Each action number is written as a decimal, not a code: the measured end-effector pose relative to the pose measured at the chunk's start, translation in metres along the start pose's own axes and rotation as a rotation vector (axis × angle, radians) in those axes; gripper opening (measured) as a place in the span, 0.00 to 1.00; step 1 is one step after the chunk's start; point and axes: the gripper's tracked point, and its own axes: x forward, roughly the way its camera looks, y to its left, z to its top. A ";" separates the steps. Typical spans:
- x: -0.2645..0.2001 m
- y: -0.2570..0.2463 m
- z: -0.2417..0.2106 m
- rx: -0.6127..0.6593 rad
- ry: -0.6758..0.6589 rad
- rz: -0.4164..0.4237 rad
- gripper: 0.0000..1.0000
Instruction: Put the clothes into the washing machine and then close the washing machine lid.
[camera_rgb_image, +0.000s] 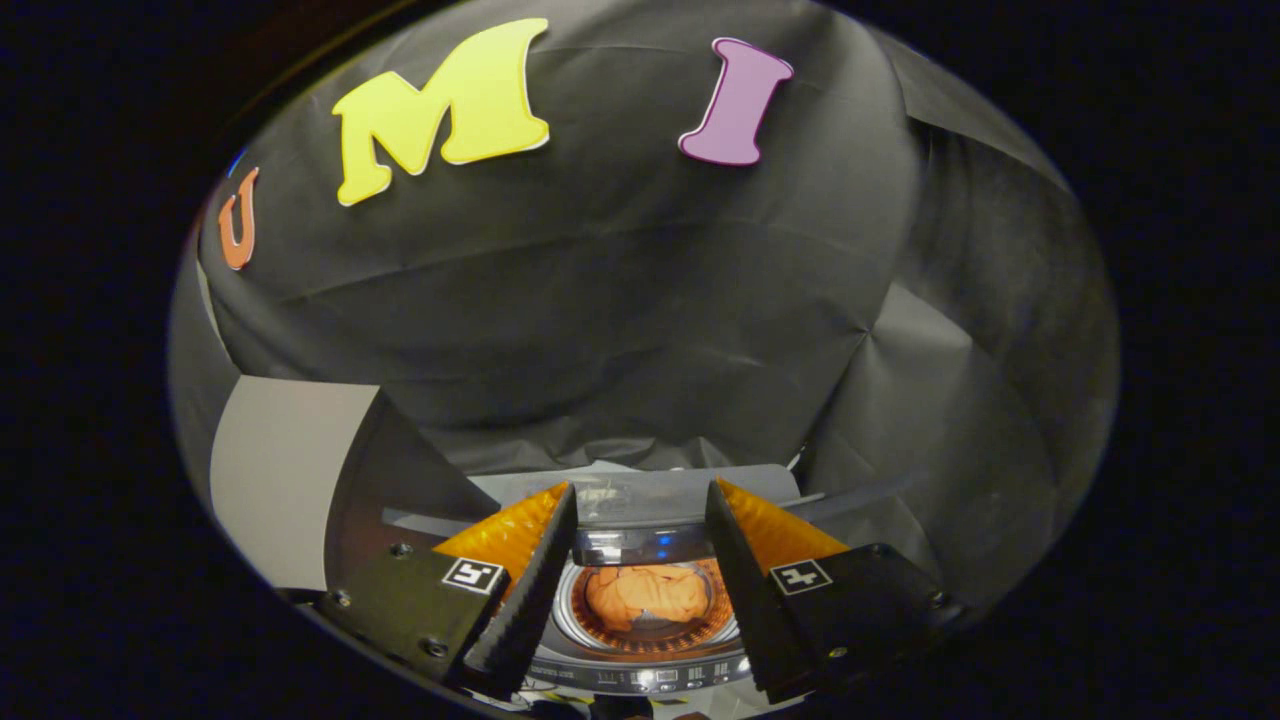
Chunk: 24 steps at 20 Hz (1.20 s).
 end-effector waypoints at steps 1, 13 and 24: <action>-0.001 0.000 -0.003 0.003 0.003 0.001 0.83; -0.015 -0.005 -0.031 0.009 0.026 0.000 0.83; -0.014 -0.005 -0.111 0.080 0.172 0.059 0.83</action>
